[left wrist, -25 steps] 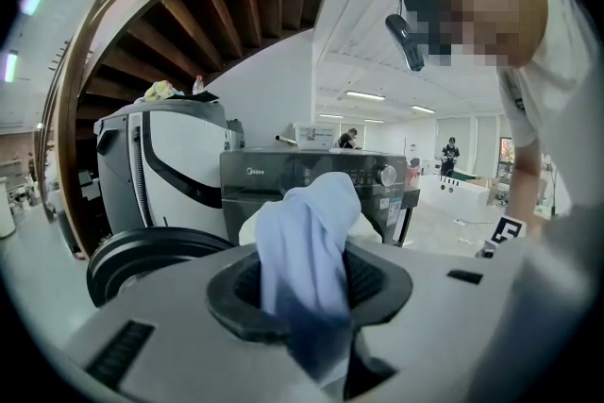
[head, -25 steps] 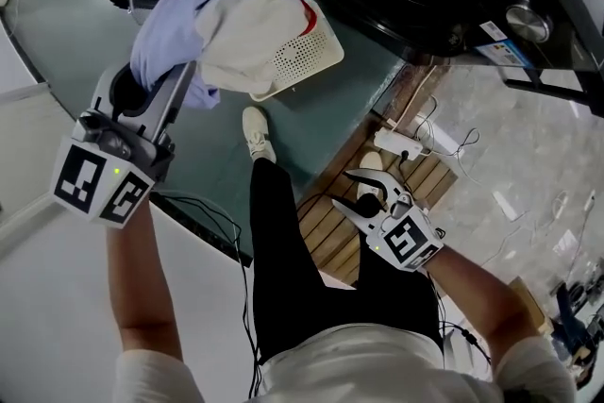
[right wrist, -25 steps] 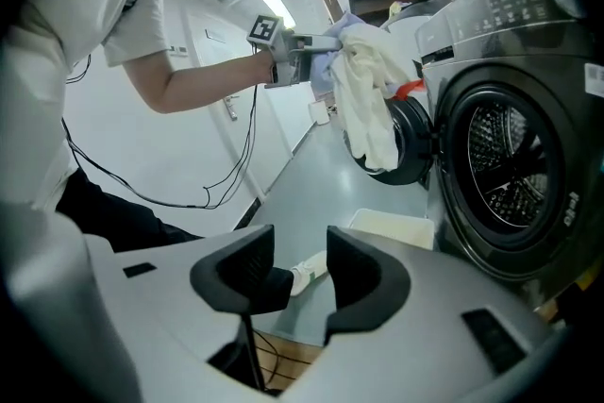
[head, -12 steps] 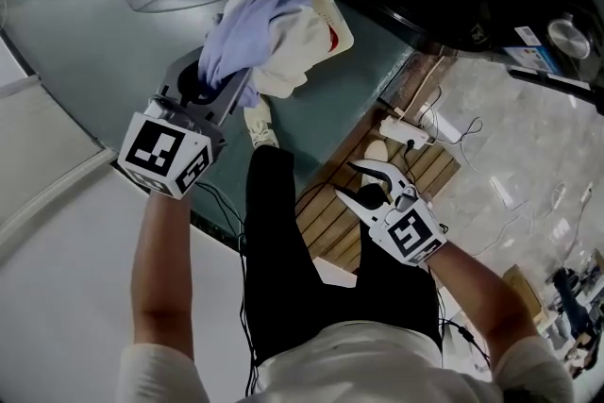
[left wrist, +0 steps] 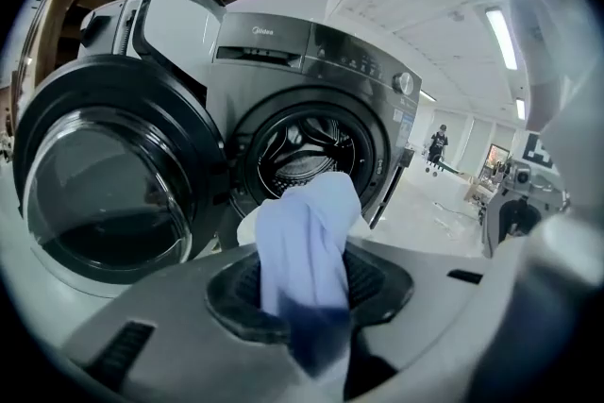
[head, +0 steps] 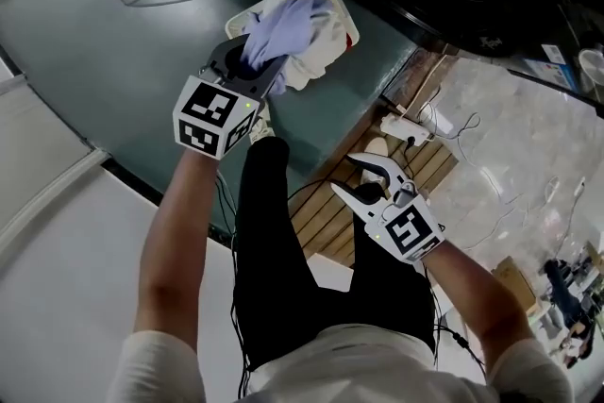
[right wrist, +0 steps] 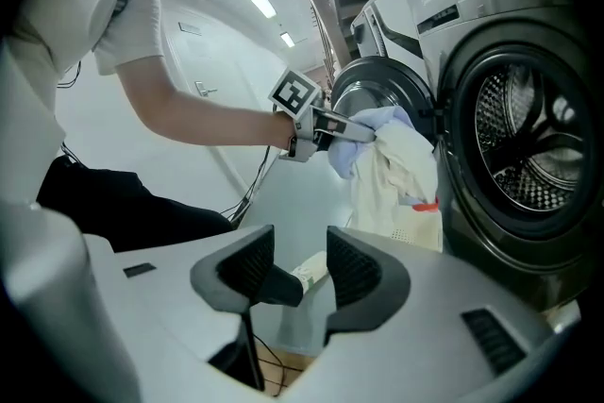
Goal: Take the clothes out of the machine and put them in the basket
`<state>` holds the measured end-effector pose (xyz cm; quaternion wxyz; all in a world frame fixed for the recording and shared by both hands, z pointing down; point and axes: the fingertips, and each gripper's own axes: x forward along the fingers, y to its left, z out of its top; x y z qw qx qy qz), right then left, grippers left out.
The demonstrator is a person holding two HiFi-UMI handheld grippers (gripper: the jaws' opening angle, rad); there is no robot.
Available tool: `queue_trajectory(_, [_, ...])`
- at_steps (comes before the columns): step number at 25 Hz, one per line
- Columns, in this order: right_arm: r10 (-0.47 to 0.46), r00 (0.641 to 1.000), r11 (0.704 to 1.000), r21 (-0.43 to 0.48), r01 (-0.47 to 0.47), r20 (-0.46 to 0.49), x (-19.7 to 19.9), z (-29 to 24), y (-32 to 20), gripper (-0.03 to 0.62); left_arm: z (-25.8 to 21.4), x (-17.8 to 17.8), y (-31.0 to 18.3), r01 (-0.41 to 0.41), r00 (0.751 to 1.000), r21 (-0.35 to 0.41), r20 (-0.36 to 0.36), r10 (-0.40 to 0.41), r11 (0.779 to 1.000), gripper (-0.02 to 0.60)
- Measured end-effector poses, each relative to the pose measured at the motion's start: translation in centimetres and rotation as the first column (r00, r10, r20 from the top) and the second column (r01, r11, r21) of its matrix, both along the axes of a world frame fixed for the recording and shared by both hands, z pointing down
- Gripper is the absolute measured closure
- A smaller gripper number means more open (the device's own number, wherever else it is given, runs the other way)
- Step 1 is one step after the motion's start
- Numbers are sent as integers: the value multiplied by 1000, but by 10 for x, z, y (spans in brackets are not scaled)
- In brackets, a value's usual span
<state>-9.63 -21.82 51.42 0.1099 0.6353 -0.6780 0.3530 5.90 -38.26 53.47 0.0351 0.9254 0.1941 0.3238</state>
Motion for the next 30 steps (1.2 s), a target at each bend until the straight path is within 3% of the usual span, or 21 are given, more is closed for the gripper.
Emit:
queue_trajectory(8, [5,999,1000,-22,-4,39,17,12,-18,413,89,27,-11,-25,991,6,132,24,1000,456])
queue_trajectory(19, [74,996,995,-77,-70,49,47,51,-41,414,221,47,-38,-50,954,31,299,38,998,453])
queue_trajectory(25, [93,995,994,-57,-90,41,61,57,-73,413,275,45,-43,-87,922,57,383,59,995,442])
queue_trajectory(30, [90,995,995,-56,-87,44,61,65,-86,414,295,42,-42,-125,908,76,411,83,989,423])
